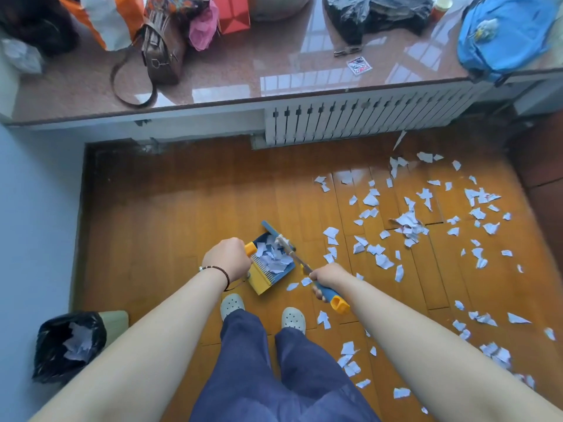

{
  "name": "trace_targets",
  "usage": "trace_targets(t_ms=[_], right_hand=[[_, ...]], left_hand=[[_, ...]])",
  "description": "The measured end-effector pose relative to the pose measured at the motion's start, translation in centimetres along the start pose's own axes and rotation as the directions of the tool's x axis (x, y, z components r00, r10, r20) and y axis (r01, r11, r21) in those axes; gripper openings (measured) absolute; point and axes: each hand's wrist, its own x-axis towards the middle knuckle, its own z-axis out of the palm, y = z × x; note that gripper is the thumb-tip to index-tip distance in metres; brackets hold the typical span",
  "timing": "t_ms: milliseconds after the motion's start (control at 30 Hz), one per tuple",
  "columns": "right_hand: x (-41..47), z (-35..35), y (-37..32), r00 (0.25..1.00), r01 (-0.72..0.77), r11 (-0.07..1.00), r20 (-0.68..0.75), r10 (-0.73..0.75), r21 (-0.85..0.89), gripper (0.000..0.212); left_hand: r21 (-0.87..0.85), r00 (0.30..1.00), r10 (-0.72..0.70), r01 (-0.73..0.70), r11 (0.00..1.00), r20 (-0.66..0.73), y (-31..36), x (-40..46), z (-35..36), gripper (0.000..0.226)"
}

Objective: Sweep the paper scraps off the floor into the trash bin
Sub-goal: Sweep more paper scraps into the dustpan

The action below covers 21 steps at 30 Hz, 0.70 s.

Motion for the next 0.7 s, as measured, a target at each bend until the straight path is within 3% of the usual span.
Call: trace_targets(t_ms=[133, 267, 533, 700], right_hand=[[-1.6, -2.6, 1.4, 0.997, -0.018, 0.995, 0.073, 0.011, 0.095, 0.011], [-2.0, -4.0, 2.2, 0.998, 0.013, 0.996, 0.054, -0.018, 0.091, 0.014], [-1.4, -7.0, 2.9, 0.994, 0.077, 0.978, -0.091, -0.061, 0.195, 0.023], [0.1, -9.5, 4.2, 0.989, 0.022, 0.968, -0.145, 0.015, 0.251, 0.016]], left_hand=[[0.02, 1.0, 0.002, -0.002, 1.0, 0.005, 0.6, 0.0, -0.3, 0.026], [0.02, 1.0, 0.0, -0.001, 1.0, 0.011, 0.5, -0.4, -0.2, 0.029], [0.024, 0.999, 0.034, -0.034, 0.999, 0.014, 0.8, -0.9, 0.0, 0.029], [0.063, 0.996, 0.087, -0.089, 0.994, 0.028, 3.6, -1.4, 0.5, 0.024]])
